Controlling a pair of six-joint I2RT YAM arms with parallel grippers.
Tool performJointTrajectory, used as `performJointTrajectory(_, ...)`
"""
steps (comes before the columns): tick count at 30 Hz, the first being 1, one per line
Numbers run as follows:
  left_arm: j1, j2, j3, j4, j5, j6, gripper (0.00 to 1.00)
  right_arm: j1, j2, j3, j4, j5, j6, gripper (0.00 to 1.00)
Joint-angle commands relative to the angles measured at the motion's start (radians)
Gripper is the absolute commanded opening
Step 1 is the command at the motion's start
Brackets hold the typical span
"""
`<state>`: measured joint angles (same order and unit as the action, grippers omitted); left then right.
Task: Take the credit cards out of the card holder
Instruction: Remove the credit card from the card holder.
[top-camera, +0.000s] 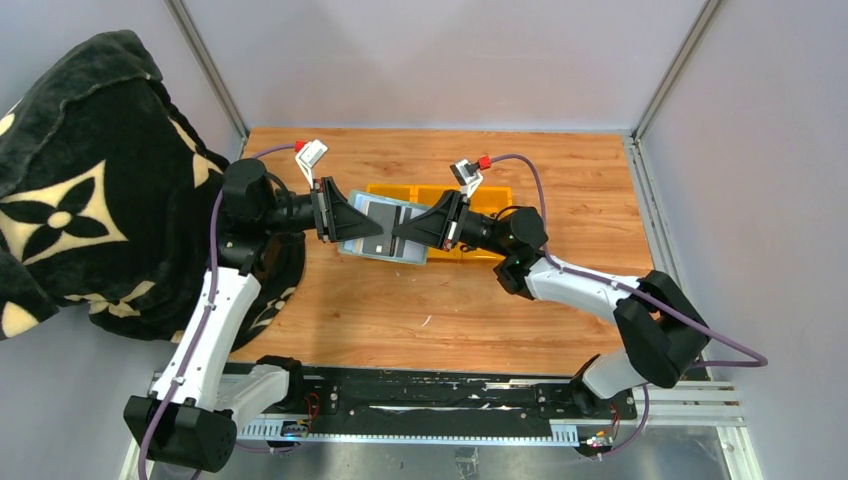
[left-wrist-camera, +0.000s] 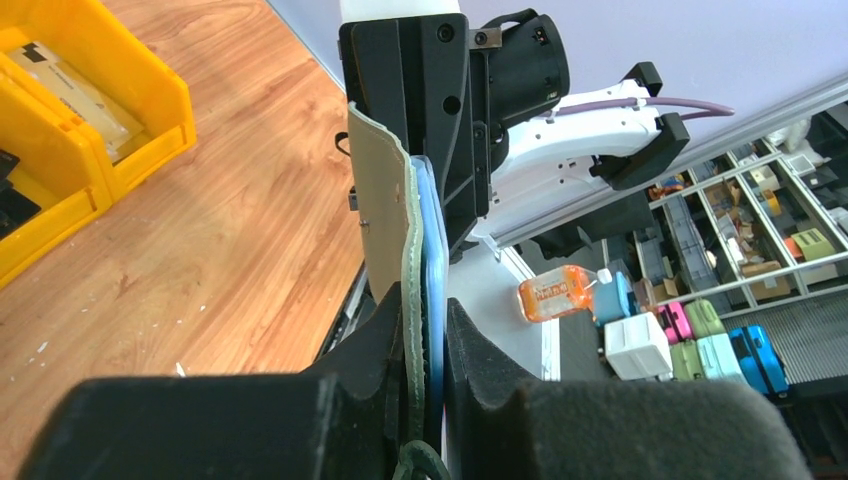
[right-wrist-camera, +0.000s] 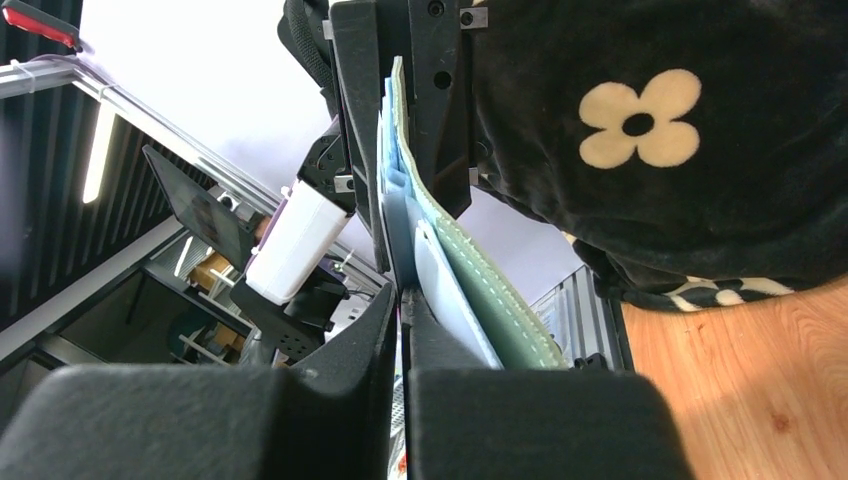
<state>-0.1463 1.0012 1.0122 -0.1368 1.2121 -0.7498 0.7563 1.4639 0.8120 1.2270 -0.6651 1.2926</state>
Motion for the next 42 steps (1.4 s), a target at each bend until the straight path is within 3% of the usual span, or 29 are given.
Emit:
performJointTrajectory(1,-0.004,-0.010,0.031,-0.012,0.041,0.007,0.16,-0.009,0.006,0.020,0.034,-0.002,0.004,0.00)
performJointTrajectory(15,-0.004,-0.007,0.052,-0.007,0.037,-0.008,0.28,-0.029,0.000,-0.088,0.200,0.030,0.066,0.00)
performJointTrajectory(20,-0.004,-0.009,0.052,-0.001,0.037,-0.009,0.16,-0.028,-0.012,-0.092,0.191,0.021,0.064,0.00)
performJointTrajectory(35,-0.004,-0.018,0.062,0.009,0.031,-0.021,0.19,-0.029,-0.100,-0.183,0.075,0.129,-0.023,0.00)
performJointTrajectory(40,-0.004,-0.023,0.057,0.010,0.018,-0.013,0.00,-0.024,-0.087,-0.159,0.094,0.104,-0.008,0.00)
performJointTrajectory(42,-0.004,-0.026,0.056,0.001,0.012,0.002,0.00,-0.020,-0.080,-0.154,0.122,0.091,0.007,0.03)
